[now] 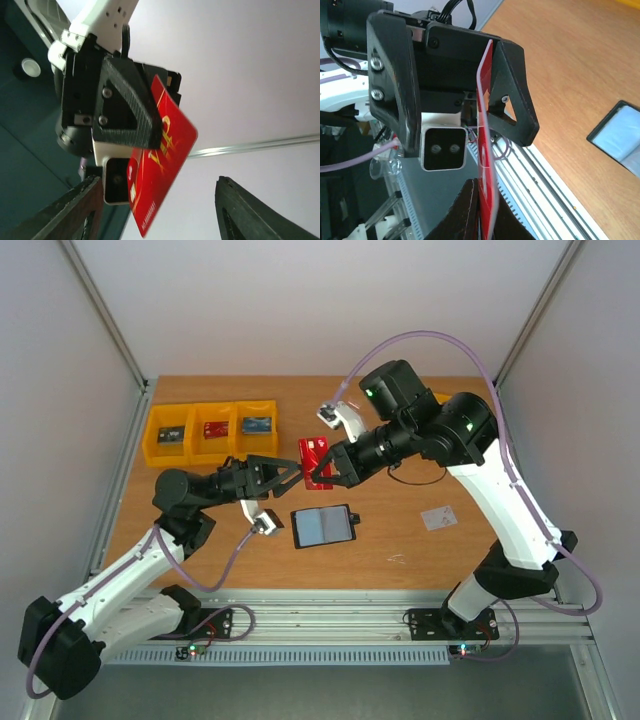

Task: Take the credit cards out of the card holder

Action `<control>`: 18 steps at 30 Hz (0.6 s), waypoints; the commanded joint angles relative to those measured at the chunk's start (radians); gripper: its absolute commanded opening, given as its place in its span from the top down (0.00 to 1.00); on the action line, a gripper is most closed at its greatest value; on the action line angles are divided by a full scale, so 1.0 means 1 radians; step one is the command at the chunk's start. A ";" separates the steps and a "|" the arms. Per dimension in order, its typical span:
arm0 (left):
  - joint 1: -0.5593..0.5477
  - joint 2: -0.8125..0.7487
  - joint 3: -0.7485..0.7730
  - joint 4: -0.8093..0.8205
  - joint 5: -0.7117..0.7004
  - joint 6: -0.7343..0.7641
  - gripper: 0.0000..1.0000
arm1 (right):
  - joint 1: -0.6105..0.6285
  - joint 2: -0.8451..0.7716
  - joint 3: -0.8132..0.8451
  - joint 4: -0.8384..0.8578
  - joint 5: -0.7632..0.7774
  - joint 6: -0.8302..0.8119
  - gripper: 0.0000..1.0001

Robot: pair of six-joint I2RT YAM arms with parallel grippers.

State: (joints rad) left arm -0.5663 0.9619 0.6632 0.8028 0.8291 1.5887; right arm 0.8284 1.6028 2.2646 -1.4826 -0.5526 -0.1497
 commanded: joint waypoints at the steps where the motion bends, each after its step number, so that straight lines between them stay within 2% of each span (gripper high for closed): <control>1: -0.008 0.000 0.026 0.084 0.096 0.216 0.41 | -0.004 0.021 -0.005 0.032 -0.058 0.033 0.99; 8: -0.010 -0.010 0.034 0.071 0.060 0.181 0.66 | -0.002 0.040 -0.009 0.018 -0.082 0.026 0.99; 10: -0.010 -0.011 0.032 0.070 0.053 0.169 0.77 | -0.002 0.045 -0.008 0.017 -0.082 0.023 0.99; 12: -0.011 -0.011 0.031 0.070 0.046 0.159 0.96 | -0.003 0.045 -0.010 0.016 -0.074 0.016 0.99; 14: -0.011 -0.014 0.027 0.070 0.032 0.141 1.00 | -0.003 0.045 -0.010 0.012 -0.049 0.008 0.99; 15: -0.011 -0.018 0.021 0.065 0.022 0.129 1.00 | -0.004 0.045 -0.007 0.010 -0.026 0.005 0.96; 17: -0.011 -0.034 0.004 0.031 -0.013 0.108 1.00 | -0.015 0.039 -0.001 -0.001 0.045 0.005 0.80; 18: -0.010 -0.047 -0.004 -0.002 -0.035 0.098 1.00 | -0.029 0.031 -0.007 -0.001 0.081 0.008 0.65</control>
State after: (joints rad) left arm -0.5728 0.9554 0.6651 0.8082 0.8513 1.7439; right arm 0.8230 1.6360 2.2559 -1.4662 -0.6025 -0.1402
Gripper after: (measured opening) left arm 0.021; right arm 0.175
